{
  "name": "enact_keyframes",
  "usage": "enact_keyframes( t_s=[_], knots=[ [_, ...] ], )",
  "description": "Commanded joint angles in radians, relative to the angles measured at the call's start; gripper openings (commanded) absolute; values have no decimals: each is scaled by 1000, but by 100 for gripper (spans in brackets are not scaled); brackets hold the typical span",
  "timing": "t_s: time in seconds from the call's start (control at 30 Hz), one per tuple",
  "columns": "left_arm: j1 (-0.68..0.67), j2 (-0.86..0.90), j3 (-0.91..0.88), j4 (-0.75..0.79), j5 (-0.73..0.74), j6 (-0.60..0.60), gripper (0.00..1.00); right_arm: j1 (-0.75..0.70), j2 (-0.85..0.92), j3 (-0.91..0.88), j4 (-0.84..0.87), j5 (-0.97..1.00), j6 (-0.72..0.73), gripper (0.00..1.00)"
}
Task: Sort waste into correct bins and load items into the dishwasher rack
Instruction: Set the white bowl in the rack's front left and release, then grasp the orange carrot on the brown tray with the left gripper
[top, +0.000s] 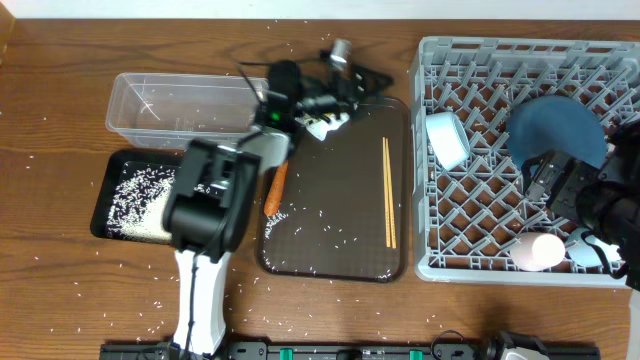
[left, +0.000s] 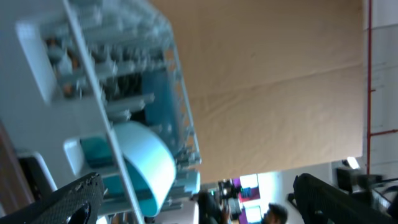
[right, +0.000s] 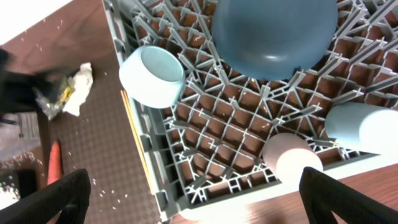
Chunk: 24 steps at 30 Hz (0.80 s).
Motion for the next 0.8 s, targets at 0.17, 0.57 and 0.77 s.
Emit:
enact_keyframes(
  t_s=[0.17,0.57,0.77],
  knots=[
    [129,-339,24,-298,11,234,98,-8,-6,6,11,-171,-123,99],
    [55,-790,24,-1657,-918,1153,98,-8,-6,5,35,-225,-164,99],
    [-43,-779,-2,-1859,-941,1205,98,-8,-6,6,54,-225,-164,99]
  ],
)
